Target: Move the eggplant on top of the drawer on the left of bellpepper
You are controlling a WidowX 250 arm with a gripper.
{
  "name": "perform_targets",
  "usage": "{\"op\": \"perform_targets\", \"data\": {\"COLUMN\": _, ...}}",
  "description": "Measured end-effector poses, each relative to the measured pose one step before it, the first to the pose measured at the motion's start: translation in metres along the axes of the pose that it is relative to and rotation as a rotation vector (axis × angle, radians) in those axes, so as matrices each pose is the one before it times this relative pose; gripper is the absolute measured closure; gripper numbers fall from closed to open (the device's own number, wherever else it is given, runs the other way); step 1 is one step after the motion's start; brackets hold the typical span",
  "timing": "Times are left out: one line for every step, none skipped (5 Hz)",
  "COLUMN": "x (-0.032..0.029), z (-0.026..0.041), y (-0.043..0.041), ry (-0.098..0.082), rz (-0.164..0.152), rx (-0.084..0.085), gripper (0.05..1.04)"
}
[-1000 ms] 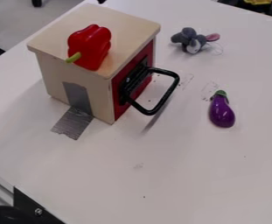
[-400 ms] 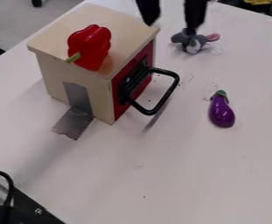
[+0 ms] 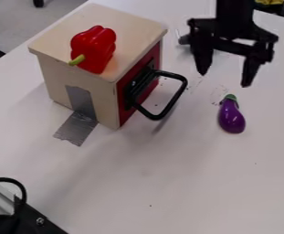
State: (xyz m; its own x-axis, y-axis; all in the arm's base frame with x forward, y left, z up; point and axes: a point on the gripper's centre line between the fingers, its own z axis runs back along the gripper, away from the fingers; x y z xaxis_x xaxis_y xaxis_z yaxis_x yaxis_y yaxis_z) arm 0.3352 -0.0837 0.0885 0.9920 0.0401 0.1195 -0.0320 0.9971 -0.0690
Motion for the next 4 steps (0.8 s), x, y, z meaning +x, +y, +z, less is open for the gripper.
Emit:
{"op": "perform_targets", "data": {"x": 0.00822, "z": -0.02153, "y": -0.01291, "ry": -0.0296, "rz": 0.0358, "rx": 0.0304, "gripper": 0.083}}
{"op": "perform_targets", "data": {"x": 0.00747, "z": -0.01955, "y": -0.00745, "ry": -0.0369, "rz": 0.0621, "rx": 0.0065, "gripper": 0.083}}
{"op": "perform_targets", "data": {"x": 0.00481, "z": -0.01813, "y": 0.00077, "ry": 0.0036, "rz": 0.0452, "rx": 0.0253, "gripper": 0.083}}
{"op": "perform_targets", "data": {"x": -0.00021, "z": -0.01972, "y": 0.00019, "ry": 0.0324, "rz": 0.0254, "rx": 0.0178, "gripper": 0.083}}
